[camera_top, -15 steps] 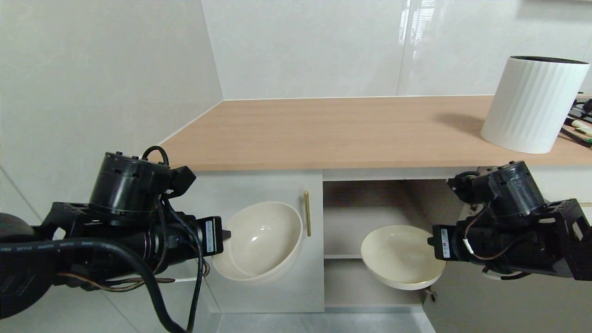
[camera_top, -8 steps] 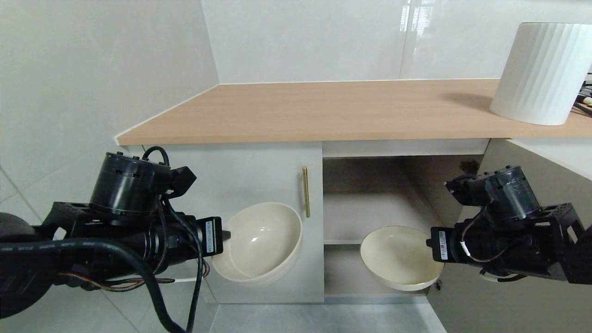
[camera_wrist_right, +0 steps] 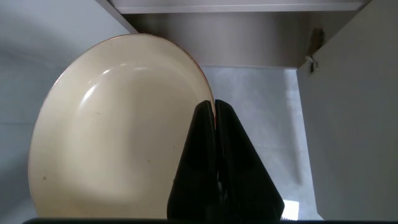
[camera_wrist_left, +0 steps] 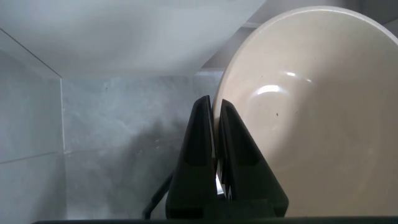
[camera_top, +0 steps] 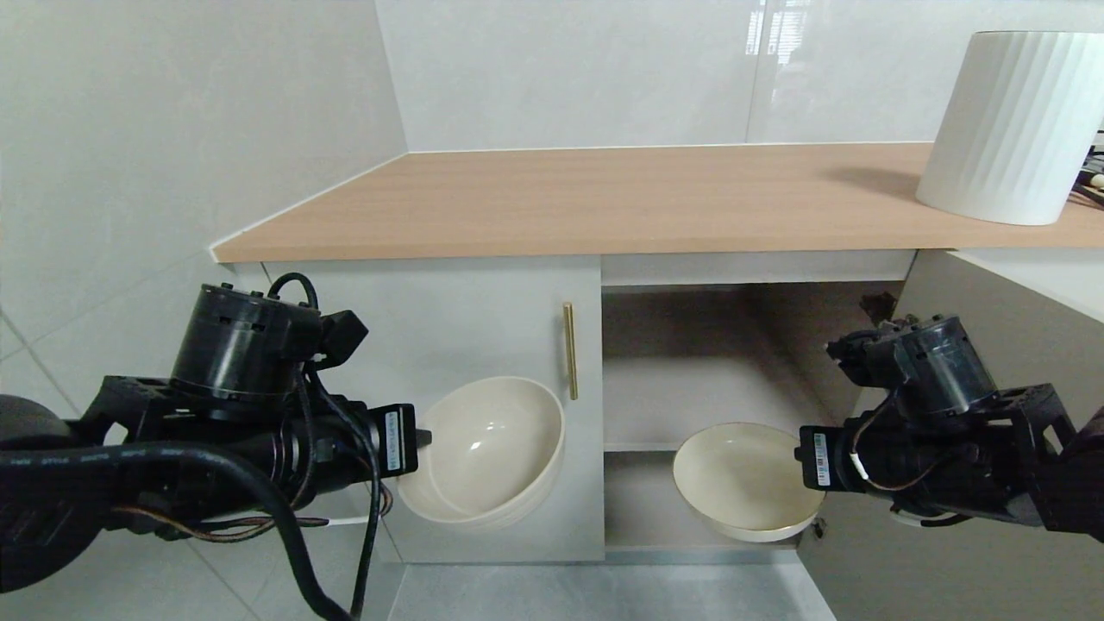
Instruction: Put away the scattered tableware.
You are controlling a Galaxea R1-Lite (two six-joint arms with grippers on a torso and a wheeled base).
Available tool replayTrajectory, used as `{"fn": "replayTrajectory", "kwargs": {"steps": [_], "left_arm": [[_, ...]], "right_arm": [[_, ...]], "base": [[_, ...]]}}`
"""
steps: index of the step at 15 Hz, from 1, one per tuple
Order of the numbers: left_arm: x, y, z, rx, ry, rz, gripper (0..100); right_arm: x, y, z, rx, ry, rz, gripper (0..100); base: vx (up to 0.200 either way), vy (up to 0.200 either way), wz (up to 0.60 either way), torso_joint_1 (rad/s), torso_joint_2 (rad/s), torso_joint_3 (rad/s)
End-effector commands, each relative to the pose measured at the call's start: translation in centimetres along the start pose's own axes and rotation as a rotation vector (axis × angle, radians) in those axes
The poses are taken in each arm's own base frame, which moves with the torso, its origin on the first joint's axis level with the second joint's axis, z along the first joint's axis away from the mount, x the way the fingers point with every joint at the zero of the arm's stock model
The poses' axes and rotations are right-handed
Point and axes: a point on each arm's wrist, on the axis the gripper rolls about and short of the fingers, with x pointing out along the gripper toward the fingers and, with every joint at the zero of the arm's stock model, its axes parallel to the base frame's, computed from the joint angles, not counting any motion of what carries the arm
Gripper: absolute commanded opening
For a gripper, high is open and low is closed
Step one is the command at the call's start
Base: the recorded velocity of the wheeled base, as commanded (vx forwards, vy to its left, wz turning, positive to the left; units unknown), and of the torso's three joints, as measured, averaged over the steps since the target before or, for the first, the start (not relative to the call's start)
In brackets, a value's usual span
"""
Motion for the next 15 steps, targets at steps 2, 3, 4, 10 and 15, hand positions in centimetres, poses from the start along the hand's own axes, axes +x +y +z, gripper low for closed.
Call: {"fn": "replayTrajectory", "kwargs": {"steps": [2, 3, 4, 10, 15], "left_arm": [[0.1, 0.0, 0.0, 0.000, 0.002, 0.002, 0], [0.1, 0.0, 0.0, 0.000, 0.002, 0.002, 0], [0.1, 0.0, 0.0, 0.000, 0.002, 0.002, 0], [0.3, 0.0, 0.0, 0.000, 0.008, 0.004, 0], [0.4, 0.0, 0.0, 0.000, 0.008, 0.006, 0]], "right_arm": [[0.7, 0.1, -0.3, -0.006, 0.021, -0.007, 0], [1.4, 0.3, -0.5, -0.013, 0.035, -0.011, 0], [2.2, 0.5, -0.6, -0.016, 0.043, -0.013, 0], [10.4, 1.2, 1.0, -0.001, -0.011, -0.040, 0], [18.4, 0.2, 2.8, 0.053, -0.048, -0.129, 0]], "base": [[0.000, 0.000, 0.00, 0.000, 0.00, 0.000], [0.000, 0.000, 0.00, 0.000, 0.00, 0.000], [0.000, 0.000, 0.00, 0.000, 0.00, 0.000], [0.000, 0.000, 0.00, 0.000, 0.00, 0.000], [0.000, 0.000, 0.00, 0.000, 0.00, 0.000]]}}
